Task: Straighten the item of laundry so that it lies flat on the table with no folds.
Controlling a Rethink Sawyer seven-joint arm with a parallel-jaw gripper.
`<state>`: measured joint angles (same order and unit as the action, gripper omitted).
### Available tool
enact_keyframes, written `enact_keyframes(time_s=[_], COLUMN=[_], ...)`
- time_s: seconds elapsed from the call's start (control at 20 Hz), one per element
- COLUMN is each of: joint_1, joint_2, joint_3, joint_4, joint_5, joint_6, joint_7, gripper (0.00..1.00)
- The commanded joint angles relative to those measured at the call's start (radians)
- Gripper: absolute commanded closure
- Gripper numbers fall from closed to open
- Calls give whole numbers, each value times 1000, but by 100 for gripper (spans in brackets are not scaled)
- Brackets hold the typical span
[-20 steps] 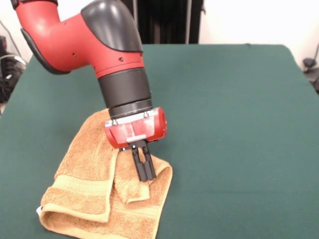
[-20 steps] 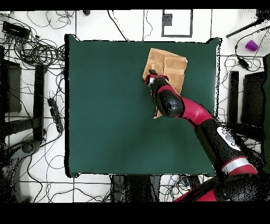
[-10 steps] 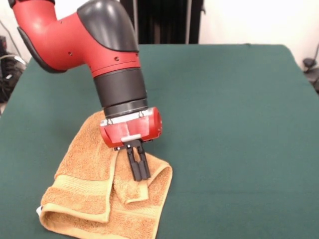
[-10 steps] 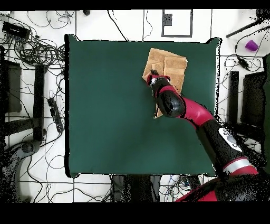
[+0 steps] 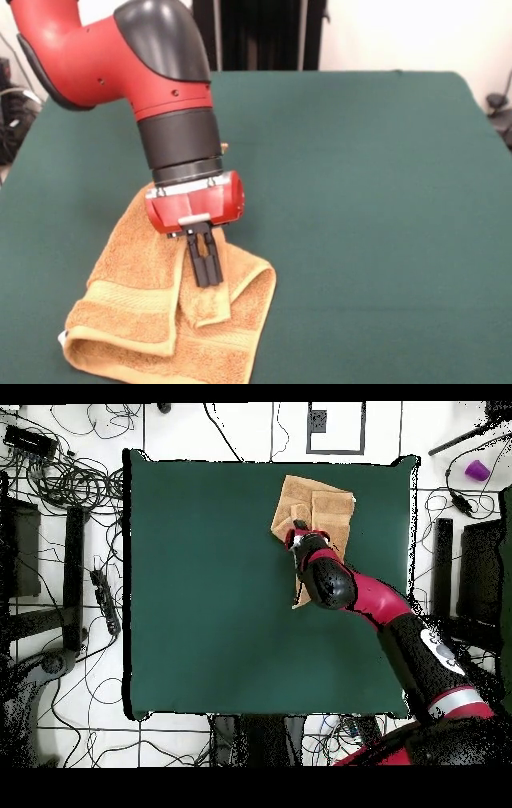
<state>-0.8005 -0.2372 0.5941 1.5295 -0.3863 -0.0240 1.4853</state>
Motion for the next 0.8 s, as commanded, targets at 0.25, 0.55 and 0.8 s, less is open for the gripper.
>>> enact_keyframes(time_s=[0.25,0.55,0.8], joint_1=[2,-2,18], joint_2=[20,15,0], joint_3=[-47,-50,-102], joint_4=[-56,-75,-103], joint_5=[-89,-120,-162], joint_6=[149,172,173], joint_7=[-24,-29,-33], gripper=[100,100,100])
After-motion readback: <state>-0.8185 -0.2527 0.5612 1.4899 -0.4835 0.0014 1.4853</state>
